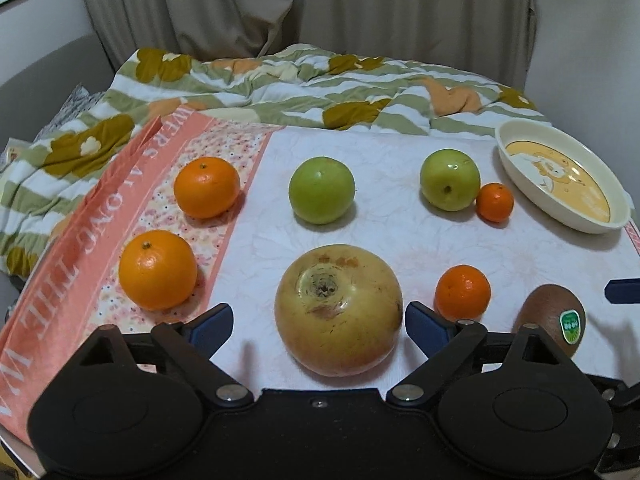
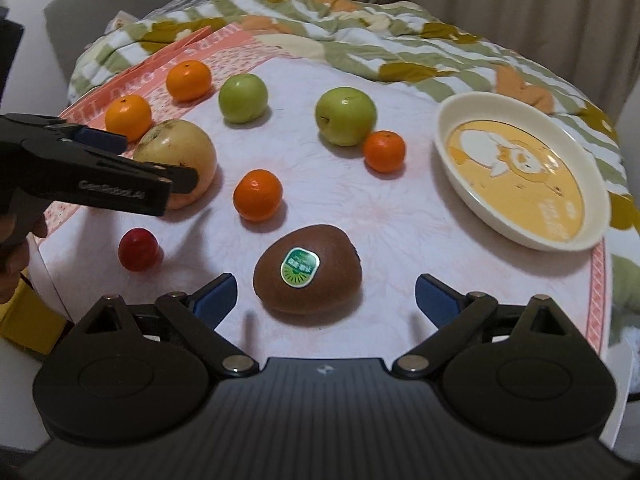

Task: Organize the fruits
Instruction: 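Close the right gripper on the brown kiwi while the left gripper grasps the yellow pear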

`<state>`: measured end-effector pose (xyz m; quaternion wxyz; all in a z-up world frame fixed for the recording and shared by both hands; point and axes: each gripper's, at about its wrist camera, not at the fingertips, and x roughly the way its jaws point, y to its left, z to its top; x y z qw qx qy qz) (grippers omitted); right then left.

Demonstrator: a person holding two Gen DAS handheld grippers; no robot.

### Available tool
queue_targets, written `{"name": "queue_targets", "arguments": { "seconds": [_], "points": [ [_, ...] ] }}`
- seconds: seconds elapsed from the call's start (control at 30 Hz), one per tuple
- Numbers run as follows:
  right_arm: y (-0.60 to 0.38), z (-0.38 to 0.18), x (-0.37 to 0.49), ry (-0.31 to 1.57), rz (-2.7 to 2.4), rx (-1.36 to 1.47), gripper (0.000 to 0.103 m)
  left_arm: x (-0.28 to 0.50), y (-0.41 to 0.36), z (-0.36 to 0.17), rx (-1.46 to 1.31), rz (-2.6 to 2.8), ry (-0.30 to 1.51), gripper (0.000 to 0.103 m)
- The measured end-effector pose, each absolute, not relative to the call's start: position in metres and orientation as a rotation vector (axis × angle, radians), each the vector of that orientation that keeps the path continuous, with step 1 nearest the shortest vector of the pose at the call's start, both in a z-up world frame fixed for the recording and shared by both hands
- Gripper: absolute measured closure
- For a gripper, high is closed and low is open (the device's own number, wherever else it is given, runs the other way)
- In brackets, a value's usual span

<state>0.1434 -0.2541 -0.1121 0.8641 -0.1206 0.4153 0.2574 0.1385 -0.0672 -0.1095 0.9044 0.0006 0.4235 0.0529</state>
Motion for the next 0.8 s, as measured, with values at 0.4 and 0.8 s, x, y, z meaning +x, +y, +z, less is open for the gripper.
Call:
{"name": "queue_targets", "arguments": {
  "seconds": [0.4,0.8],
  "points": [
    [-0.245,-0.124,0.155,0.904,0.608,-0.261,0.012,0.143,-0.067,-0.116,-0.053,0.084,0.877,0.026],
    [-0.239,-0.128,0.157,0.893,0.59,-0.274,0.023,0.132,-0.058,-0.115,-0.032,0.092,0.875,0.027]
  ]
}}
